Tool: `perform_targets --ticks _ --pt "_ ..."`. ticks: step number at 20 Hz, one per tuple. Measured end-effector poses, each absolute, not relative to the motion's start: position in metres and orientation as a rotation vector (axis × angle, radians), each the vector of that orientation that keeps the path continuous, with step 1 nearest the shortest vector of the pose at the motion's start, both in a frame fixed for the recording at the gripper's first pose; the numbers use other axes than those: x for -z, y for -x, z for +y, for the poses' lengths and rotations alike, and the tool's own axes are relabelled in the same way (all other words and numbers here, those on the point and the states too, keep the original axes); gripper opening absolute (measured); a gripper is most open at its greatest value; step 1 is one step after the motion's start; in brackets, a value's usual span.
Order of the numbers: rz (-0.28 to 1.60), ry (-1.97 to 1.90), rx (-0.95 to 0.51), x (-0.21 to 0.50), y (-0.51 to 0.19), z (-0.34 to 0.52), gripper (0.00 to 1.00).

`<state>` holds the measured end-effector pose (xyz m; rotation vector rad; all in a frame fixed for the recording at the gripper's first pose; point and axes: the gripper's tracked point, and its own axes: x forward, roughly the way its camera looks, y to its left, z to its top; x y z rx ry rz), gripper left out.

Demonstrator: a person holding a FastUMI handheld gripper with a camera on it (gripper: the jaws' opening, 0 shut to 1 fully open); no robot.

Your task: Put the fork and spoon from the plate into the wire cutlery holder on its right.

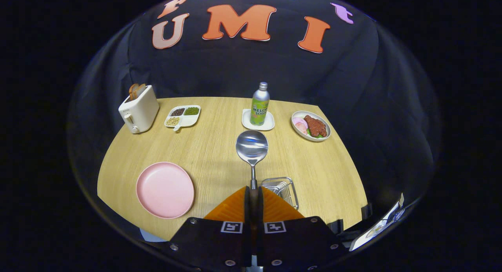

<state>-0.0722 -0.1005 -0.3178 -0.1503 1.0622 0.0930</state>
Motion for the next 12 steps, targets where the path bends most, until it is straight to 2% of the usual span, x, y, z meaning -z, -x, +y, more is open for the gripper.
perform_targets --ticks 12 --pt "1.214 0.213 -0.092 0.348 0.095 -0.159 0.06"
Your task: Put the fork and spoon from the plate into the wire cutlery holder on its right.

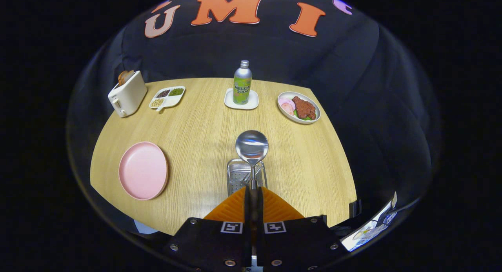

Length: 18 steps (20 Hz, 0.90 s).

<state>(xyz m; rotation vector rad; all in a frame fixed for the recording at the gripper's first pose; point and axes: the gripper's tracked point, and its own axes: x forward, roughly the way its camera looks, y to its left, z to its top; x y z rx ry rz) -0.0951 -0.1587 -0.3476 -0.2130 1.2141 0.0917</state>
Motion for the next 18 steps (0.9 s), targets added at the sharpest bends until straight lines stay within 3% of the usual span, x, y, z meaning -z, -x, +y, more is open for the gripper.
perform_targets --ticks 10,18 --pt "1.337 0.257 -0.183 0.375 0.117 -0.166 0.06" --pt "1.296 0.297 -0.233 0.378 0.102 -0.161 0.09"
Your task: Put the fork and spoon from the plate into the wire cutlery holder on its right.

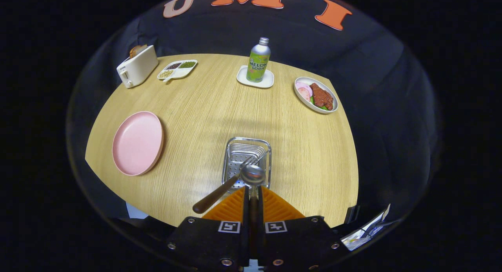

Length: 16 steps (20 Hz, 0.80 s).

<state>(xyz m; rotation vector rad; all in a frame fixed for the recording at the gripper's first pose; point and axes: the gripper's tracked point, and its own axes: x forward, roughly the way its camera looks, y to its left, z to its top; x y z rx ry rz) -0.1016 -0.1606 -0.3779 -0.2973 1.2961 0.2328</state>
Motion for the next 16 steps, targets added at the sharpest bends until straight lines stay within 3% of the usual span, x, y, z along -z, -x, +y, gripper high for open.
perform_targets --ticks 7,16 --pt "1.057 0.252 -0.235 0.340 0.050 -0.141 0.08" --pt "0.563 0.153 -0.216 0.205 -0.026 -0.104 0.09"
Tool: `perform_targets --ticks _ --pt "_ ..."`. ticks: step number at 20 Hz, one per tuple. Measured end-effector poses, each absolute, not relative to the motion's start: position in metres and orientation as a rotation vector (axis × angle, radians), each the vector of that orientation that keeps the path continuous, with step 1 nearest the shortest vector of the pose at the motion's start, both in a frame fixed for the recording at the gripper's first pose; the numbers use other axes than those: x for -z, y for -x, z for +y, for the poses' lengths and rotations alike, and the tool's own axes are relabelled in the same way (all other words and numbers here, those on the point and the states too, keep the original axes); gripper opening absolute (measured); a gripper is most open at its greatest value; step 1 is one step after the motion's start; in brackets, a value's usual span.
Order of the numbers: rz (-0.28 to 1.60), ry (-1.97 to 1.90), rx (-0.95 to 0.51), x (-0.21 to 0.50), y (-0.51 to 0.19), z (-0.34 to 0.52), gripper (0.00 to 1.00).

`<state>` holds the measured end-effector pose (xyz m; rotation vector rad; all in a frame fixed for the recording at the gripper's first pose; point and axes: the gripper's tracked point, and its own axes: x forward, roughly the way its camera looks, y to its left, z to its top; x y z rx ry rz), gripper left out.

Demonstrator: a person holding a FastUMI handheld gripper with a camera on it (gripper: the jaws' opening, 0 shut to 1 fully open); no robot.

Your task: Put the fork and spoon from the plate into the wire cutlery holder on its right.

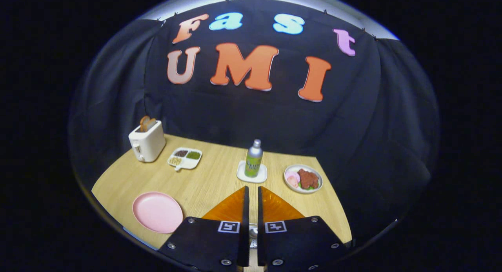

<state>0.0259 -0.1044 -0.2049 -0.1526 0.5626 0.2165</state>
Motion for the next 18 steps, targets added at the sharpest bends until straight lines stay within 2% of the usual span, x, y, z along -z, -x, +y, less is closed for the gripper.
perform_targets --ticks 2,6,12,17,18 --pt "0.449 0.119 -0.218 0.162 -0.037 -0.093 0.10" --pt "0.244 0.073 -0.201 0.083 -0.046 -0.086 0.18" --pt "0.104 0.027 -0.176 0.029 -0.049 -0.083 0.45" --pt "0.086 0.015 -0.187 0.020 -0.046 -0.076 0.78" --pt "0.085 0.016 -0.190 0.019 -0.045 -0.075 0.78"
